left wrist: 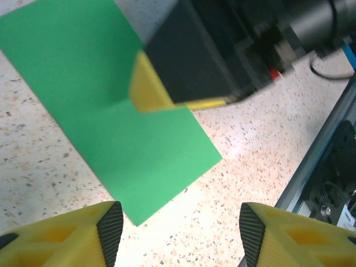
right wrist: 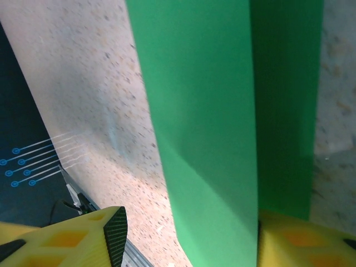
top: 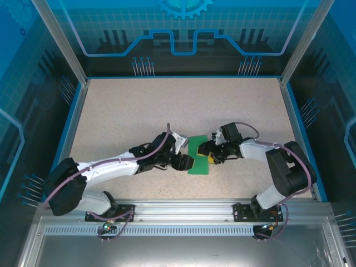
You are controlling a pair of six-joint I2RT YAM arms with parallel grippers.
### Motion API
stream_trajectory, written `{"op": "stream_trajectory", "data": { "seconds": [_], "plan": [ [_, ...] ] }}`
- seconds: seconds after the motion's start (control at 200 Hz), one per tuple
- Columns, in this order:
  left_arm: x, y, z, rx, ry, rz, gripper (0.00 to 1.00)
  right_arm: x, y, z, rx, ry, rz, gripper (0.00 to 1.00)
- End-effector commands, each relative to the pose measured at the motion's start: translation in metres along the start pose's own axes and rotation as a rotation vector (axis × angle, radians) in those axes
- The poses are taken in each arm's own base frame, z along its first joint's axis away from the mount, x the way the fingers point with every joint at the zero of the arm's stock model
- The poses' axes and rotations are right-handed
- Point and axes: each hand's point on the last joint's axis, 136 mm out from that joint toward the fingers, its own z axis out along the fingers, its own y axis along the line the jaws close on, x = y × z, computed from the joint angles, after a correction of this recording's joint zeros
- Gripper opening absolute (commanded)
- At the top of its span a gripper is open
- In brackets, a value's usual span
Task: Fold a paper plane with a square sheet of paper (fold left side to right side)
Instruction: Fold the triangle a second time at the center of the table.
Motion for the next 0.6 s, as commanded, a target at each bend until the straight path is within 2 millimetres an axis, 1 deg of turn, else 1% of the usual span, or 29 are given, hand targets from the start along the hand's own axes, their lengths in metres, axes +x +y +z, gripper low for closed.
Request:
{"op": "stream_trajectory", "data": {
  "seconds": [0.0, 0.055, 0.155, 0.33, 0.445, 0.595],
  "plan": [
    [0.003, -0.005, -0.004, -0.068, -0.033, 0.119, 0.62, -0.012, 0.01, -0.004, -0.026, -0.002, -0.015, 0.58],
    [0.008, -0.01, -0.001, -0.083, -0.023, 0.16, 0.62, -0.016, 0.014, -0.005, -0.028, -0.004, -0.022, 0.58],
    [0.011, -0.023, 0.007, -0.109, -0.012, 0.229, 0.62, -0.021, 0.021, -0.006, -0.032, -0.006, -0.03, 0.57],
    [0.016, -0.04, 0.03, -0.212, 0.02, 0.345, 0.63, -0.025, 0.026, -0.007, -0.042, -0.006, -0.026, 0.58],
    [0.018, -0.04, 0.046, -0.266, 0.038, 0.374, 0.64, -0.026, 0.027, -0.006, -0.048, -0.006, -0.021, 0.58],
    [0.021, -0.04, 0.061, -0.303, 0.057, 0.4, 0.64, -0.026, 0.027, -0.005, -0.048, -0.006, -0.015, 0.58]
  ]
}}
